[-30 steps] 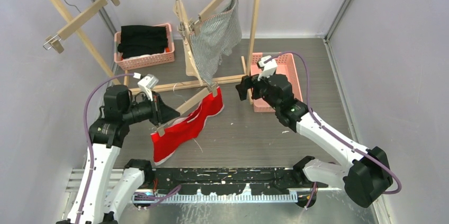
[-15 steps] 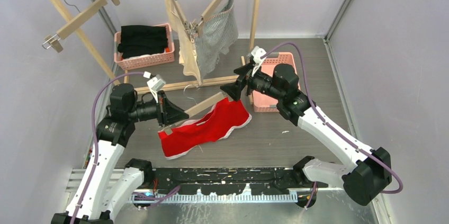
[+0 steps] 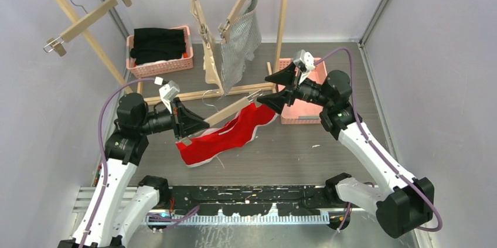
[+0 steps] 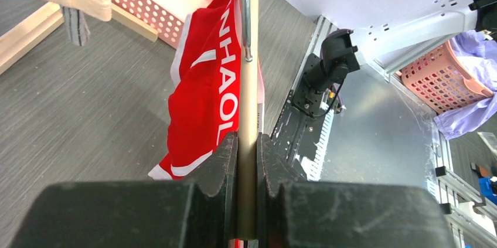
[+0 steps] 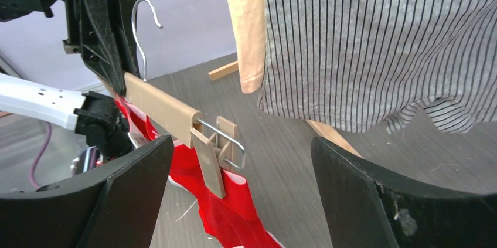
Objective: Remove the underwear clipped to the hanger
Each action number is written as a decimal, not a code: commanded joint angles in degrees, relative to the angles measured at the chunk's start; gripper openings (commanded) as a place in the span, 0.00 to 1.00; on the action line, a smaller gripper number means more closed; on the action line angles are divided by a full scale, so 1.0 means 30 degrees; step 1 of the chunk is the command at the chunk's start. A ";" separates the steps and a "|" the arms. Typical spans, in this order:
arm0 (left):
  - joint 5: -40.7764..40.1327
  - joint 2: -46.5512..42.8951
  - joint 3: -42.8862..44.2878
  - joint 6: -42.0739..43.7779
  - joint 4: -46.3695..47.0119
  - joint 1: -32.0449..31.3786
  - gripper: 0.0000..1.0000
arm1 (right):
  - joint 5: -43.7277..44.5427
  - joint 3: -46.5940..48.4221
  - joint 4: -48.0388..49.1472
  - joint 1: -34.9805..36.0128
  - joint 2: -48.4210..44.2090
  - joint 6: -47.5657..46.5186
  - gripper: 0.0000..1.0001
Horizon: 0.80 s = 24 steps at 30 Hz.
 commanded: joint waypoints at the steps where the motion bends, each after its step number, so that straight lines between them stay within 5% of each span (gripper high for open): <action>1: 0.1333 0.0113 0.0114 -0.1018 0.2487 -0.0072 0.00 | -0.3317 -0.0496 0.4272 -0.0679 0.0785 0.3239 0.93; 9: 0.1601 0.0231 0.0049 -0.1737 0.3512 -0.0081 0.00 | -0.5238 -0.0519 0.9256 -0.0696 0.2395 0.7343 0.86; 17: 0.1565 0.0517 -0.0149 -0.2156 0.4142 -0.0077 0.00 | -0.5487 -0.0616 1.0114 -0.0537 0.3099 0.8229 0.75; 21: 0.1528 0.0592 -0.0277 -0.2368 0.4422 -0.0115 0.00 | -0.5590 -0.0356 0.9960 -0.0321 0.3443 0.8211 0.58; 24: 0.1484 0.0566 -0.0316 -0.2493 0.4609 -0.0118 0.00 | -0.5537 -0.0234 0.9736 -0.0171 0.3744 0.8222 0.54</action>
